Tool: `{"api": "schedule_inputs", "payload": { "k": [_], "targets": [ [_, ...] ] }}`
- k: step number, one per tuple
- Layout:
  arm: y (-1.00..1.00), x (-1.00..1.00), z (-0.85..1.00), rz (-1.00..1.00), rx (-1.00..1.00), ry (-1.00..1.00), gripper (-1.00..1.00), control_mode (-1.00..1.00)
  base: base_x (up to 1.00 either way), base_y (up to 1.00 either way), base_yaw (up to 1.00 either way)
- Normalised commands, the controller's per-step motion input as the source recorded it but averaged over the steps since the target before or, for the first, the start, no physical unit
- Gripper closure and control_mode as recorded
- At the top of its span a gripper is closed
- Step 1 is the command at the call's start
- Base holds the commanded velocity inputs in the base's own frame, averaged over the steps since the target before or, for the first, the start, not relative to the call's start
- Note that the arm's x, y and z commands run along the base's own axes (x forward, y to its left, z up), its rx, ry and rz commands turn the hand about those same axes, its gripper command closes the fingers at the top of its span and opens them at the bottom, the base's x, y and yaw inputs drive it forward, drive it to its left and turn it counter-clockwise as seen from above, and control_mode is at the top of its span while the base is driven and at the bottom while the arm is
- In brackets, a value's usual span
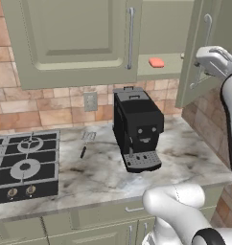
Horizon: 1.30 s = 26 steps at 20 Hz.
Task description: Pick the bar soap and bar soap from the cabinet and place them on the counter.
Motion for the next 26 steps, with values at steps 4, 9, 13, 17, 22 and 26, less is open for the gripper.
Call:
{"api": "schedule_inputs", "payload": {
  "k": [4,9,13,17,22,26],
  "targets": [
    [-0.62,-0.16,0.00,0.00,0.07,0.00,1.00,-1.00,0.00,0.00,0.00],
    [-0.58,-0.13,0.00,0.00,0.07,0.00,1.00,-1.00,0.00,0.00,0.00],
    [-0.45,-0.09,0.00,0.00,0.06,0.00,1.00,-1.00,0.00,0.00,0.00],
    [-0.30,-0.06,0.00,0.00,0.04,0.00,1.00,-1.00,0.00,0.00,0.00],
    [-0.14,-0.04,0.00,0.00,0.01,0.00,-1.00,-1.00,0.00,0.00,0.00],
    [-0.16,-0.12,0.00,0.00,0.00,0.00,-1.00,-1.00,0.00,0.00,0.00]
  ]
}}
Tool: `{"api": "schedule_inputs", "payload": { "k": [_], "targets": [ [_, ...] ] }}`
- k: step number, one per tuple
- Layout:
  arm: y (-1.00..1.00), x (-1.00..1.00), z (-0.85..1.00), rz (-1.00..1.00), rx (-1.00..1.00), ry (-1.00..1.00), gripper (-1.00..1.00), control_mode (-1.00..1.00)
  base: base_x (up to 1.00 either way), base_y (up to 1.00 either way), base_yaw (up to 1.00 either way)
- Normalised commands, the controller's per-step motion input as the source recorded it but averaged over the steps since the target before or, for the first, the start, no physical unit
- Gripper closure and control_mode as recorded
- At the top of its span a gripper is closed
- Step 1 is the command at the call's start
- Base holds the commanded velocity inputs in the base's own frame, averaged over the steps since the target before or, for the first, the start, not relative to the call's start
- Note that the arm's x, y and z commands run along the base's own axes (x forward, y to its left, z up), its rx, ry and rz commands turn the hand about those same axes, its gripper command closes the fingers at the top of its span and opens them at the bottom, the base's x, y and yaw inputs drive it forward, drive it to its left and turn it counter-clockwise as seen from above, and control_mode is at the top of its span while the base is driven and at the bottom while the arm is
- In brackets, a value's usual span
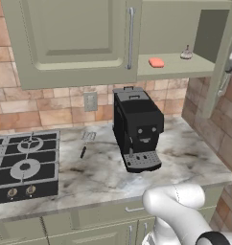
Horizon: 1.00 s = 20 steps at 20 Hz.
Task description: Pick the bar soap and bar soap from the cabinet and place them on the counter.
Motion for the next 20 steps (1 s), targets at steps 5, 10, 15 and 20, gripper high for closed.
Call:
{"api": "schedule_inputs", "payload": {
  "k": [5,10,15,20],
  "targets": [
    [-0.21,-0.38,0.00,0.00,0.00,-0.06,-1.00,-1.00,0.00,0.00,0.00],
    [-0.01,-0.50,0.13,0.00,0.00,-0.15,-1.00,-1.00,0.00,0.00,0.00],
    [0.01,-0.49,0.23,0.00,0.00,-0.18,-1.00,-1.00,0.00,0.00,0.00],
    [0.18,-0.48,0.20,0.00,0.00,-0.15,-1.00,-1.00,0.00,0.00,0.00]
  ]
}}
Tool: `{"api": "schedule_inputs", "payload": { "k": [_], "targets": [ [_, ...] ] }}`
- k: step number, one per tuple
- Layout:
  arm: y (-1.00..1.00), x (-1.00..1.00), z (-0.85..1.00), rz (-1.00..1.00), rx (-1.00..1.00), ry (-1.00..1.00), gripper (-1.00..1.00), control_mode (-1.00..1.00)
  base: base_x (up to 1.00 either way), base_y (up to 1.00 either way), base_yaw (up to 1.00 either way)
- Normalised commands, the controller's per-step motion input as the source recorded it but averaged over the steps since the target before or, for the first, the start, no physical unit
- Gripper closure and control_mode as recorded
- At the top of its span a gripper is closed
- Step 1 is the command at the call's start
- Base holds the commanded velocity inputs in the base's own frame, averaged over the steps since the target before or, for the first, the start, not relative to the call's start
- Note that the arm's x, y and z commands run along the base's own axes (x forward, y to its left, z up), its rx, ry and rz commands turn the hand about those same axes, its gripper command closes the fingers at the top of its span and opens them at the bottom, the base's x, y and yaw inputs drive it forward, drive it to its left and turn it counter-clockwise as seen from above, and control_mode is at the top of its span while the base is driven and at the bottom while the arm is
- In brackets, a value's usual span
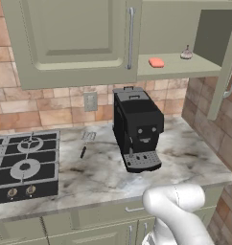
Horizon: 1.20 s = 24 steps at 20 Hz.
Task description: Pick the bar soap and bar soap from the cabinet and place them on the counter.
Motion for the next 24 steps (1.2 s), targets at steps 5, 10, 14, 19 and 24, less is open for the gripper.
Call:
{"api": "schedule_inputs", "payload": {
  "k": [5,10,14,19,24],
  "targets": [
    [0.27,-0.42,0.14,0.00,-0.02,-0.12,-1.00,-1.00,0.00,0.00,0.00],
    [0.34,-0.36,0.03,0.00,-0.04,-0.10,-1.00,-1.00,0.00,0.00,0.00],
    [0.51,-0.07,0.00,0.00,-0.06,-0.02,-1.00,-1.00,0.00,0.00,0.00],
    [0.56,0.00,0.00,-0.02,-0.09,0.00,-1.00,-1.00,0.00,0.00,0.00],
    [0.55,0.00,0.00,-0.03,-0.10,0.02,-1.00,-1.00,0.00,0.00,0.00]
  ]
}}
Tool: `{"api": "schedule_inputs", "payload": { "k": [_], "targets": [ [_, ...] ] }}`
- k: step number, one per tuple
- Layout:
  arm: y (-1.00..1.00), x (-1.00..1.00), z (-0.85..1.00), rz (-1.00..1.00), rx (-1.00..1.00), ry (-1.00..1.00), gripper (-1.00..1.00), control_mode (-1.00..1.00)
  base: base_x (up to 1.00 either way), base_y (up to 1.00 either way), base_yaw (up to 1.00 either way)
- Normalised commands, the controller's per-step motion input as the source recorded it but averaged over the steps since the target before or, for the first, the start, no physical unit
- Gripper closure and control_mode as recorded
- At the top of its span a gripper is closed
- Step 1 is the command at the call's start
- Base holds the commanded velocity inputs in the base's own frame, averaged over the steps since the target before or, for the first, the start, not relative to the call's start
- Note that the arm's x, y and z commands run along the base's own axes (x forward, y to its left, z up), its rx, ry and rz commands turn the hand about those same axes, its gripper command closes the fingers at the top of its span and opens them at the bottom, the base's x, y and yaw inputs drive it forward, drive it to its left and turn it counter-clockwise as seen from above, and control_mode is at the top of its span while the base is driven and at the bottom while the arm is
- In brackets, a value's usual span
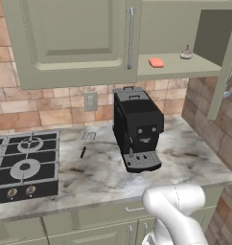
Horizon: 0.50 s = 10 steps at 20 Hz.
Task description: Pick the bar soap and bar soap from the cabinet and place them on the counter.
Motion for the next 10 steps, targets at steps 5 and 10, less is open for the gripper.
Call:
{"api": "schedule_inputs", "payload": {
  "k": [5,10],
  "targets": [
    [0.41,0.10,-0.01,-0.02,-0.09,0.14,-1.00,-1.00,0.00,0.00,0.00],
    [0.33,0.14,-0.03,-0.02,-0.13,0.16,-1.00,-1.00,0.00,0.00,0.00]
  ]
}}
